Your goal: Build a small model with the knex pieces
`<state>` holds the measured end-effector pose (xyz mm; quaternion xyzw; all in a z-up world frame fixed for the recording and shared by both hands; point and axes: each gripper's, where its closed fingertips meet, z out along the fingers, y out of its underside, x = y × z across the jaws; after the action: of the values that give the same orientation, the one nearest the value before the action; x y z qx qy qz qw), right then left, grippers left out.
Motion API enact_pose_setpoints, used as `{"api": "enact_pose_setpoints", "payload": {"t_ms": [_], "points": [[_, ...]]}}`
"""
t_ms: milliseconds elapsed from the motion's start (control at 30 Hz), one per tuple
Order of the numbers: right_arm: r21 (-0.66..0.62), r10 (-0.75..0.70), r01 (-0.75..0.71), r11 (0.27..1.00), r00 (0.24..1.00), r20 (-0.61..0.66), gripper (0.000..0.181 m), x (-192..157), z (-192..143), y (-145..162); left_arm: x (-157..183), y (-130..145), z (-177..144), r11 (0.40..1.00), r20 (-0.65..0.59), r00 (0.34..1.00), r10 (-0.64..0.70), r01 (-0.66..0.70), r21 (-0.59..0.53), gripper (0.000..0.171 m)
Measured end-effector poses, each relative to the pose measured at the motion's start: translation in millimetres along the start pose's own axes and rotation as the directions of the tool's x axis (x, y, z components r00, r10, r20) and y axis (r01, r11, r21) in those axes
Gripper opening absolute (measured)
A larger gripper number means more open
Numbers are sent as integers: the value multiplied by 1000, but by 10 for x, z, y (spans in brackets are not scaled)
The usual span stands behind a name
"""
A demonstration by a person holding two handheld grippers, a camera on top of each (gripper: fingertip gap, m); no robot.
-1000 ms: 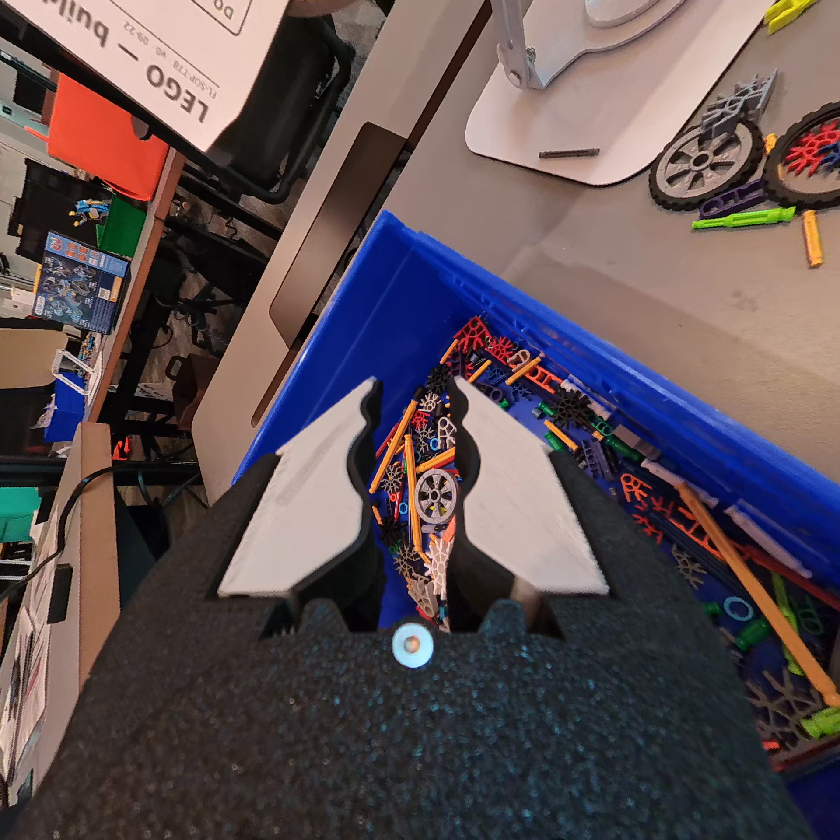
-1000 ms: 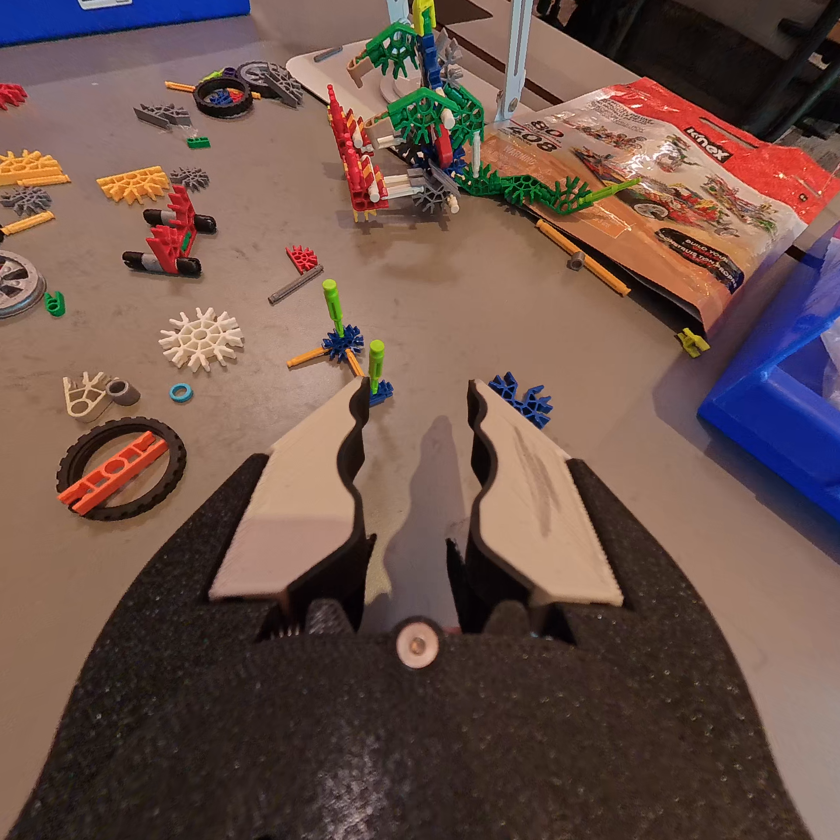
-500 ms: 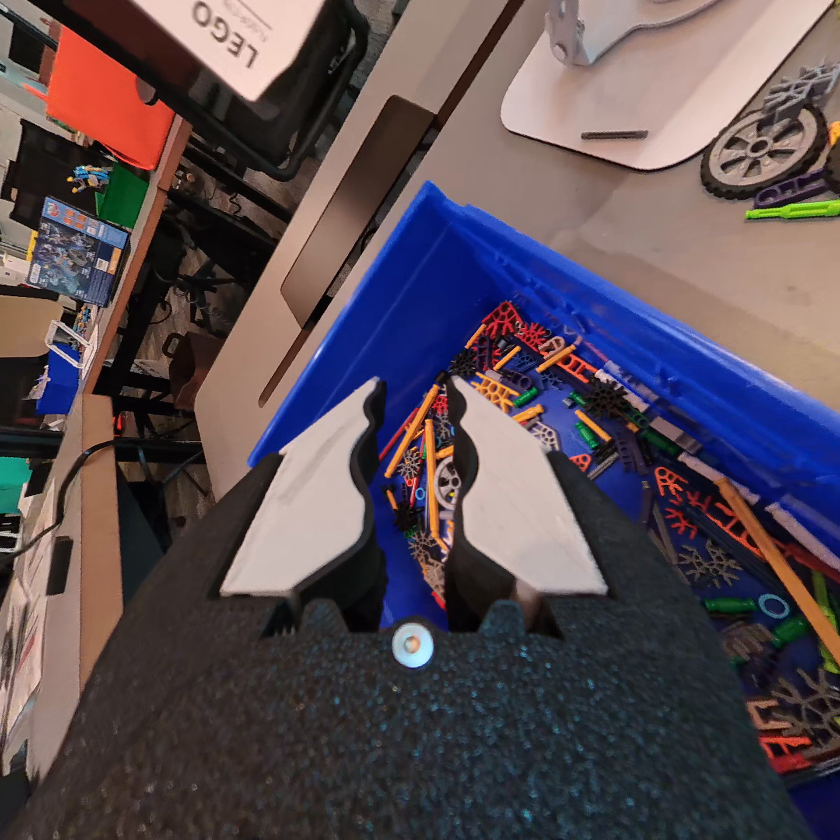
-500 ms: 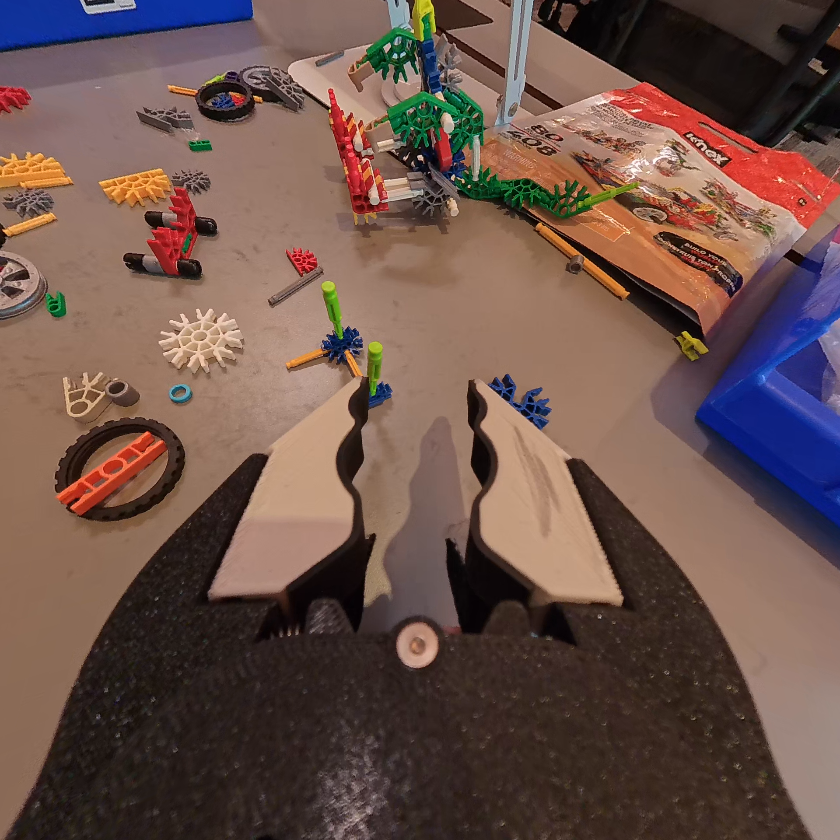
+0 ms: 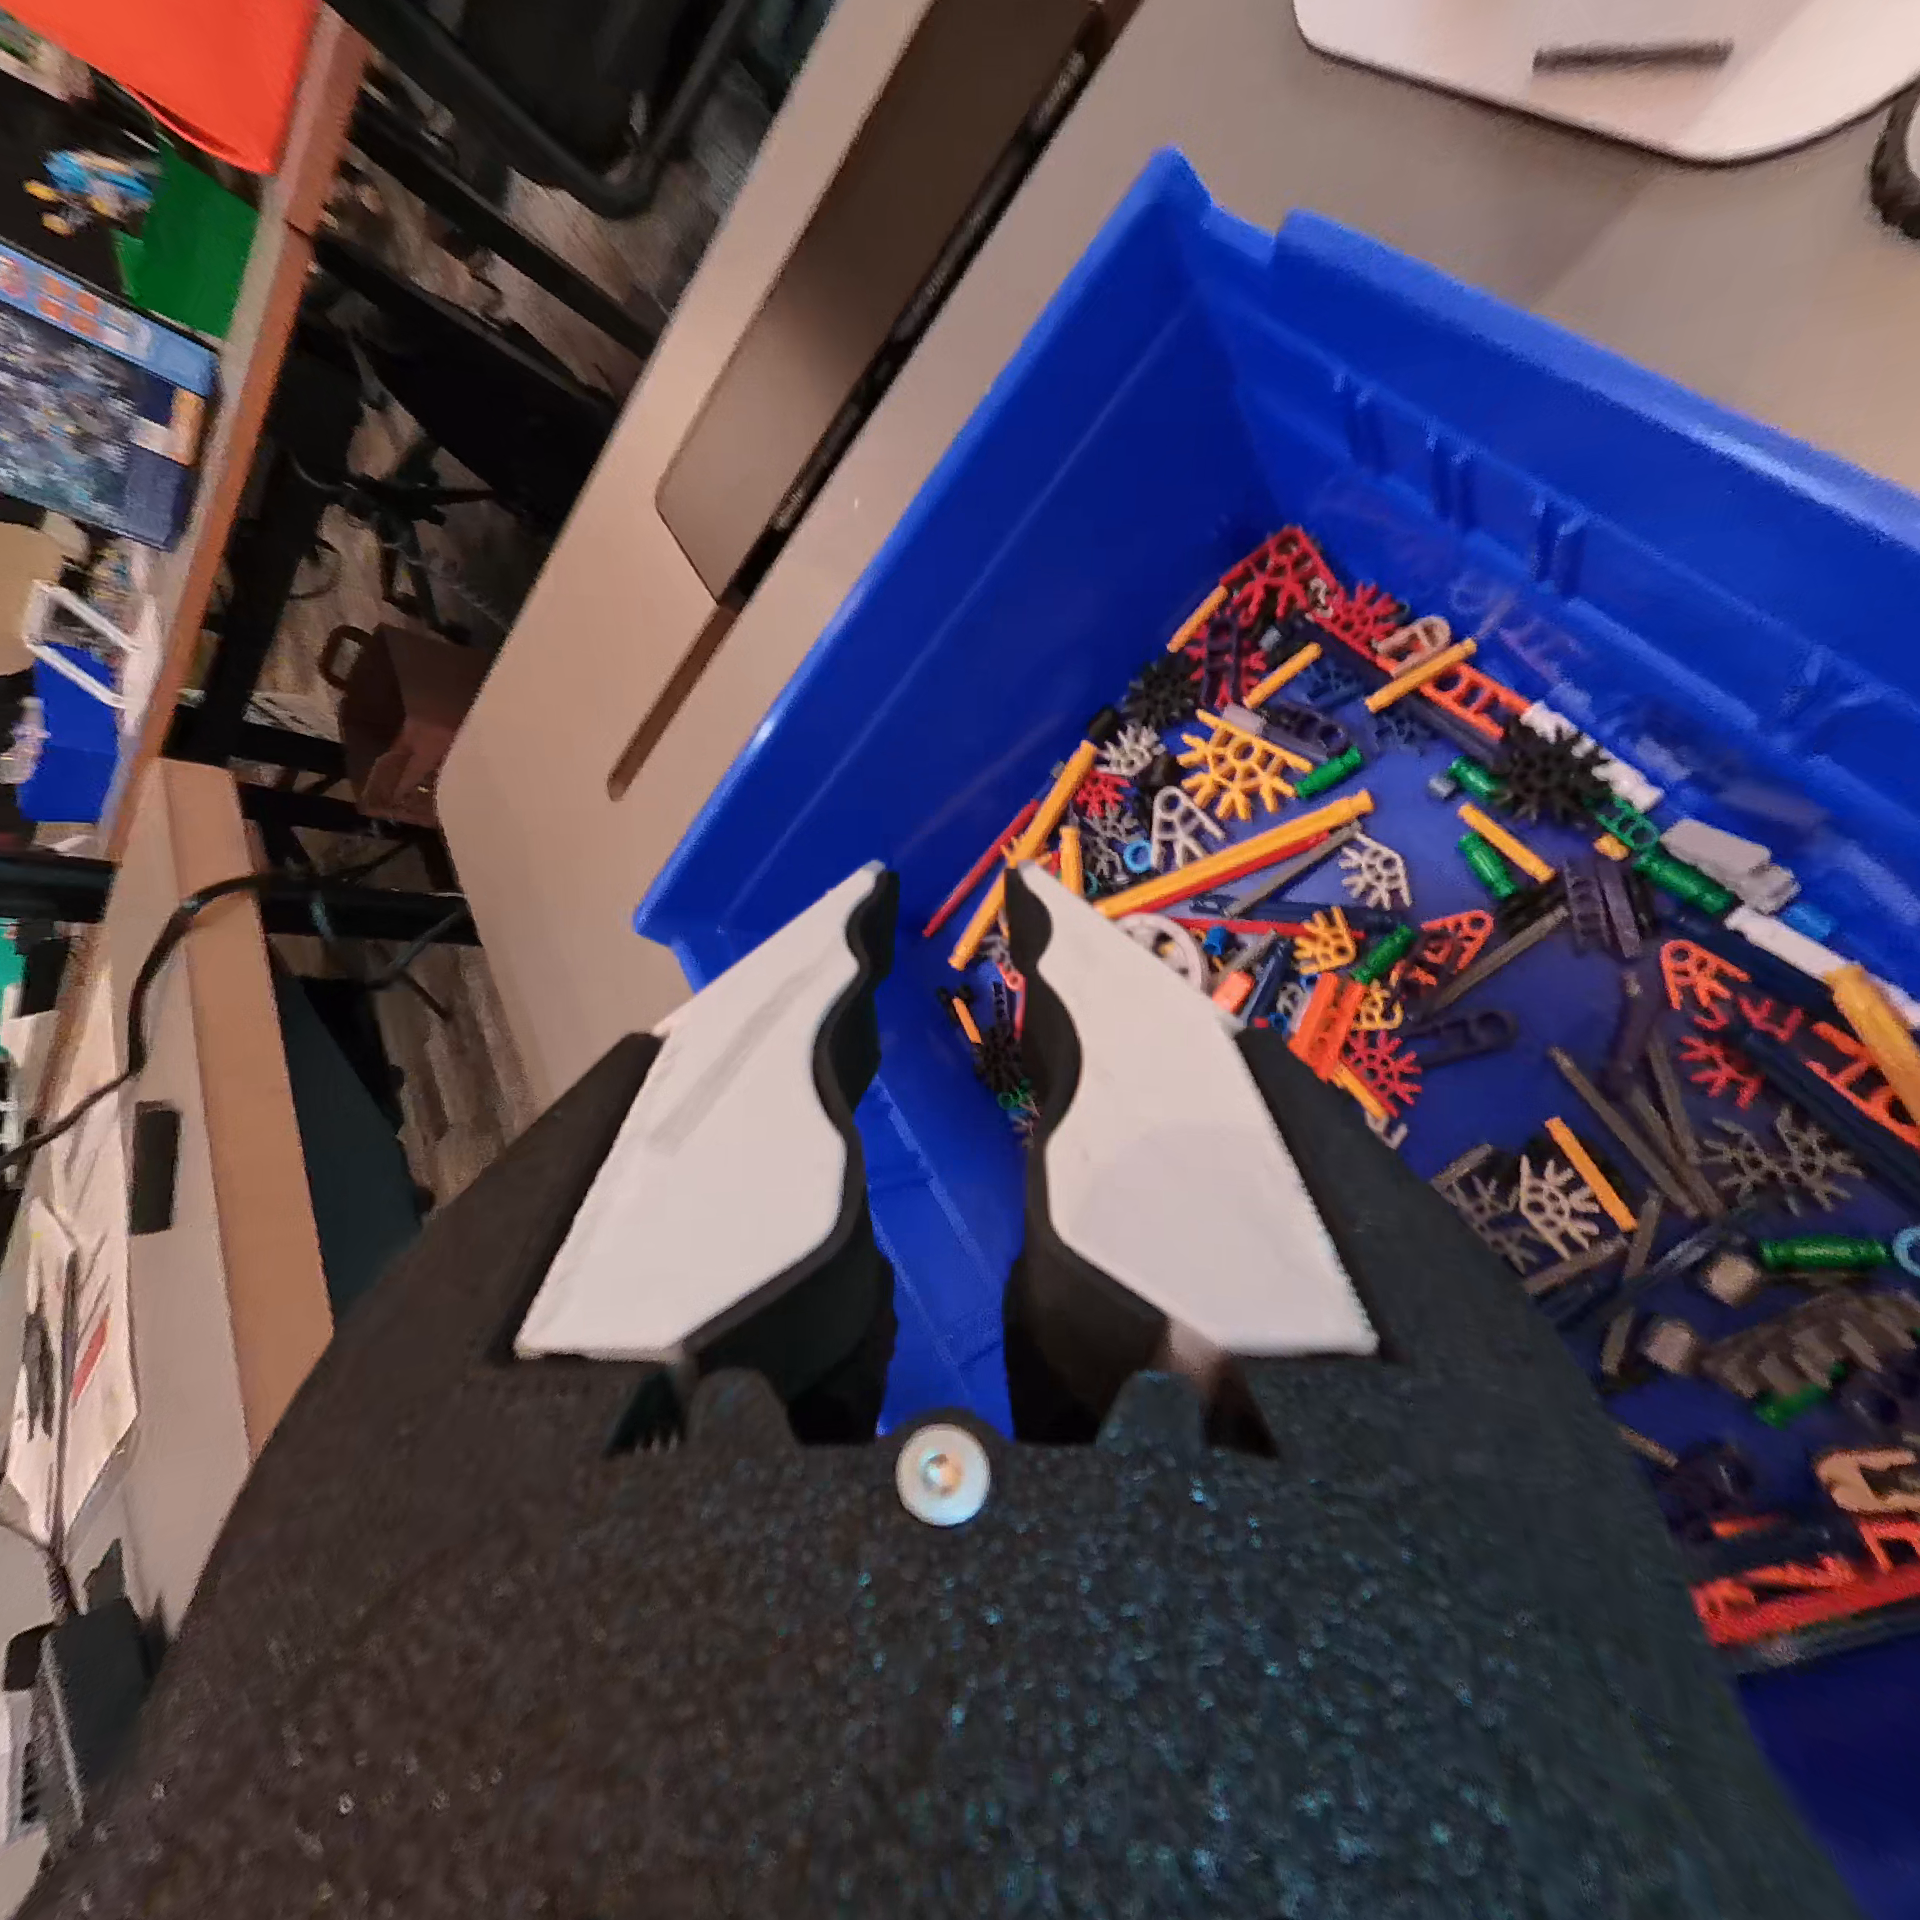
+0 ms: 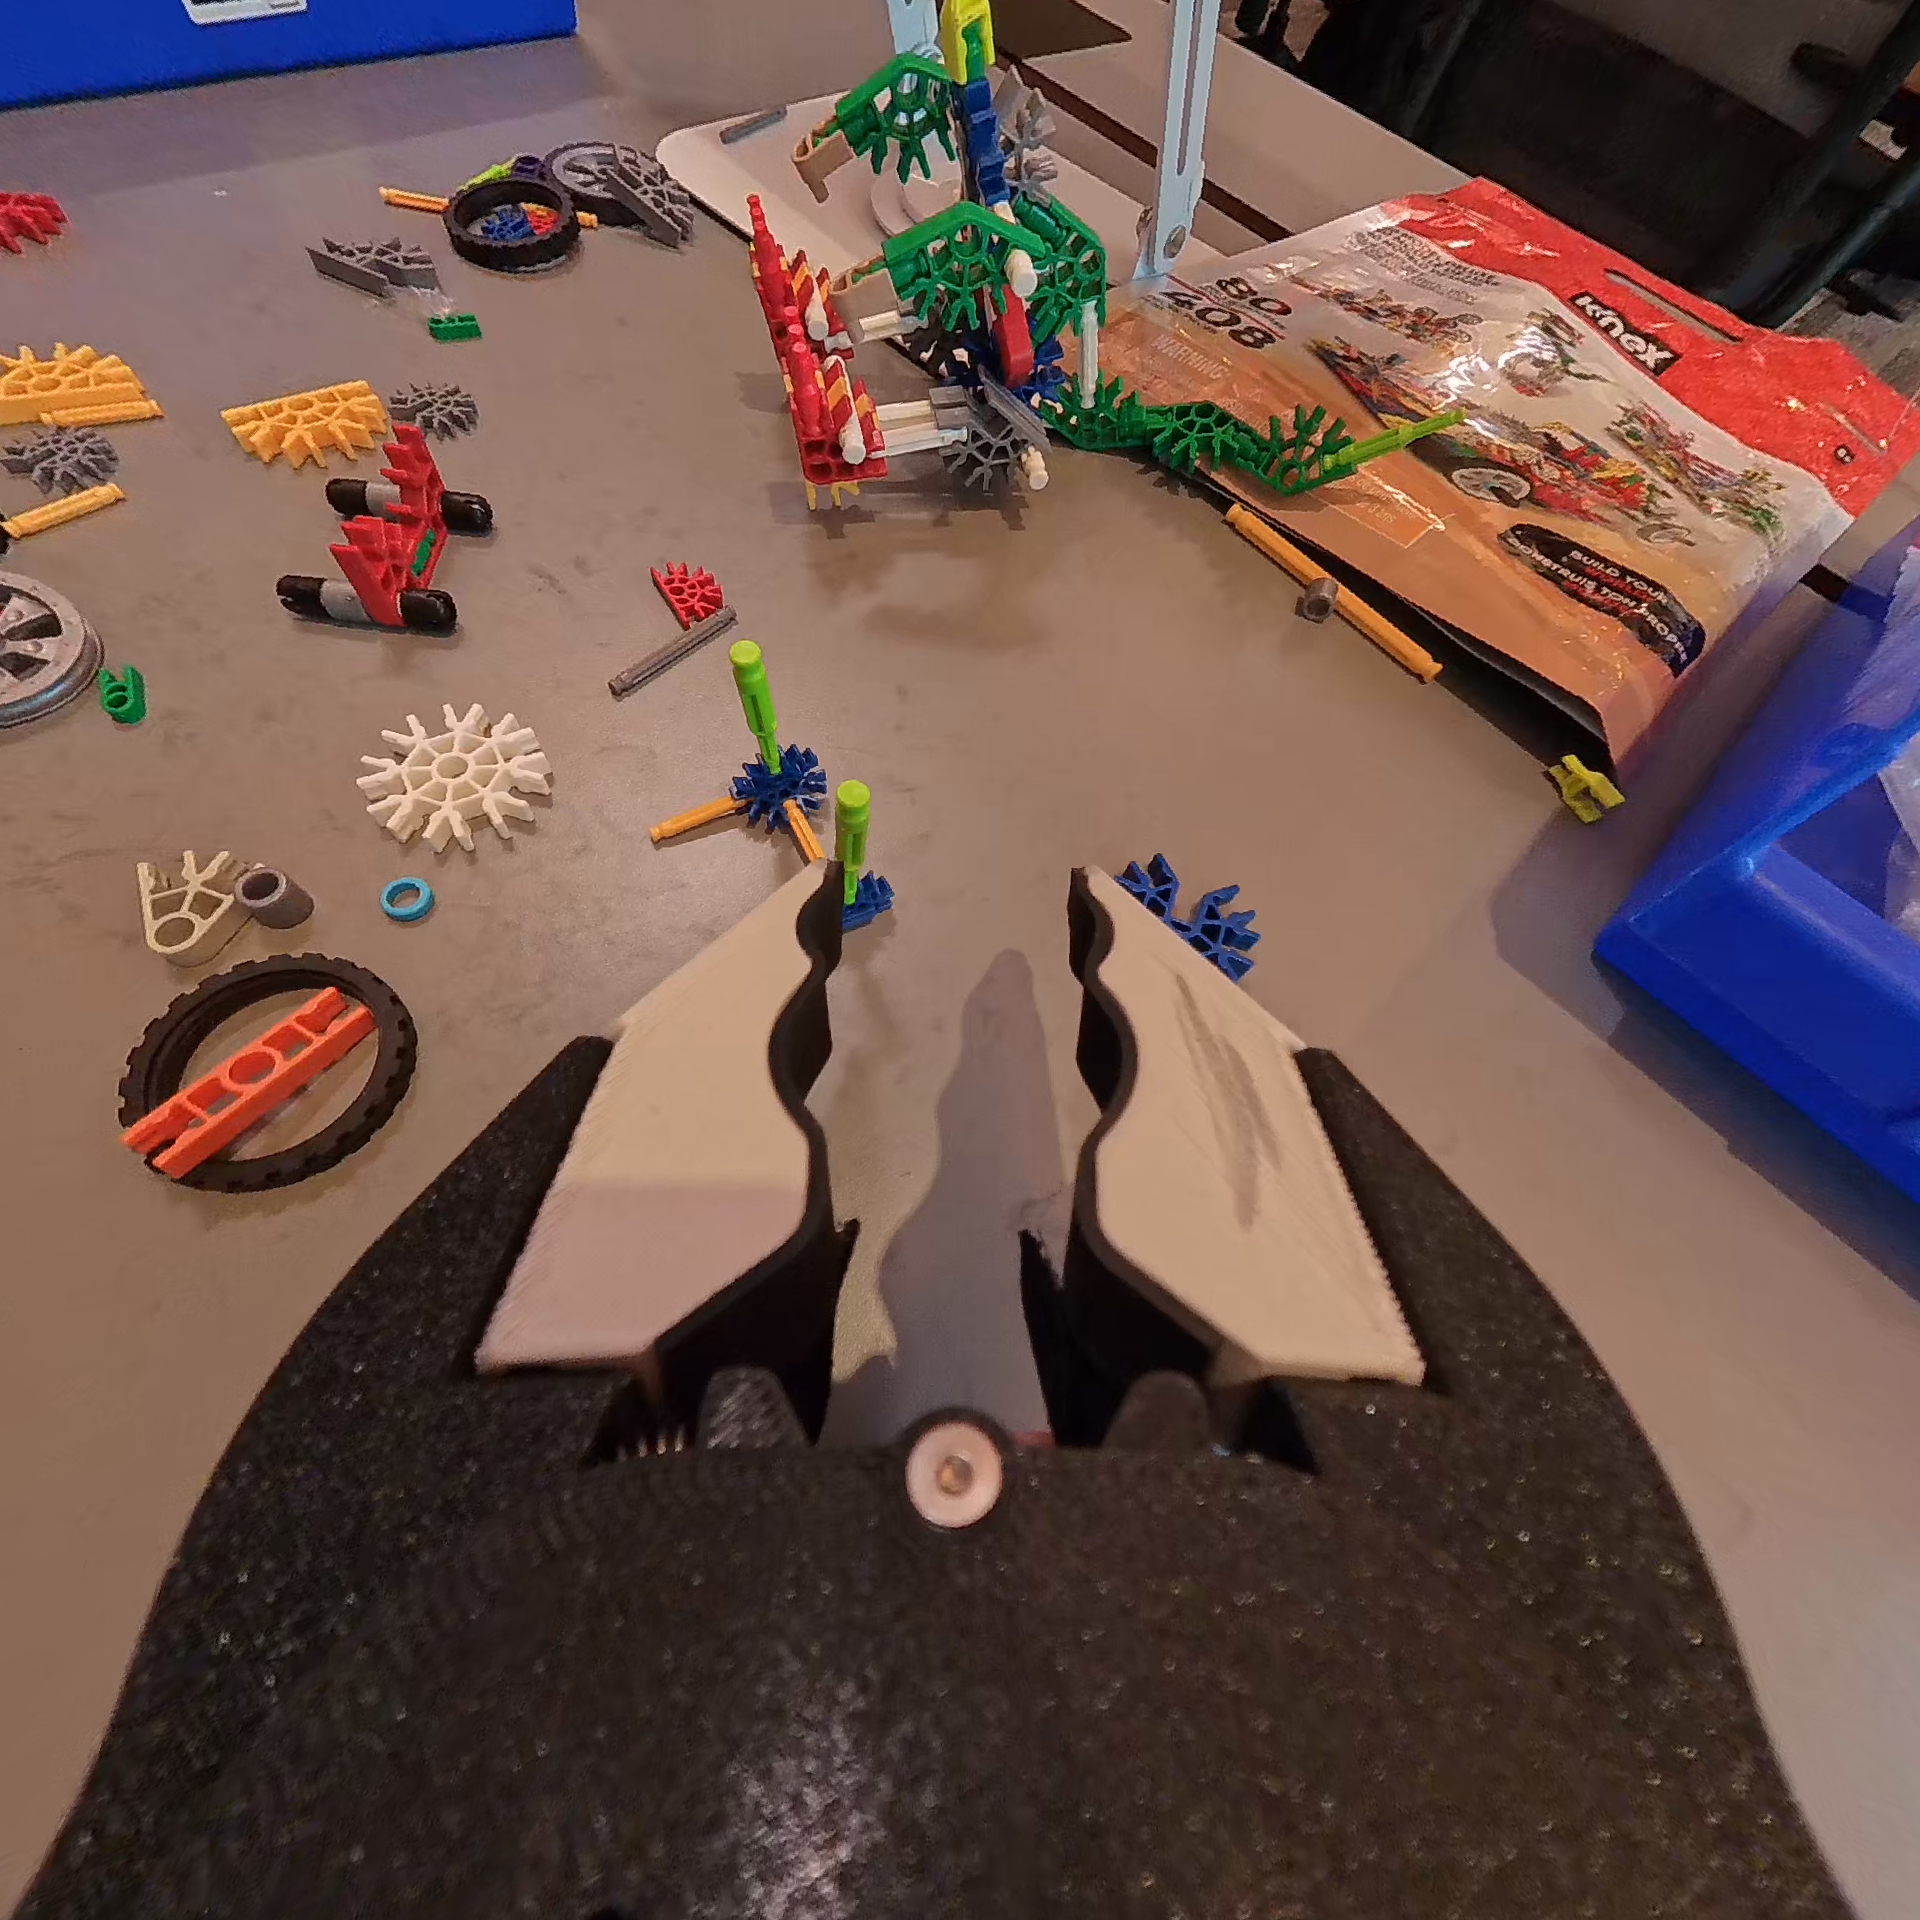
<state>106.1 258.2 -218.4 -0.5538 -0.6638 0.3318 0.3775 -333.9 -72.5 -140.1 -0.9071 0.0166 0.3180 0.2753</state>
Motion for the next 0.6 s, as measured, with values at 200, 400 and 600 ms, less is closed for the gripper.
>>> {"api": "enact_pose_setpoints", "payload": {"t_ms": [200,400,600], "points": [[0,-2,2,1000,1000,0,43,-2,0,-1,134,213,227,979,-130,987,97,-119,-167,20],[1,-4,4,1000,1000,-1,44,-2,0,-2,136,447,558,891,-208,950,232,-293,-347,22],[4,-1,1,1000,1000,1,44,-1,-4,-5,224,609,741,817,-350,902,254,-394,-421,21]]}}
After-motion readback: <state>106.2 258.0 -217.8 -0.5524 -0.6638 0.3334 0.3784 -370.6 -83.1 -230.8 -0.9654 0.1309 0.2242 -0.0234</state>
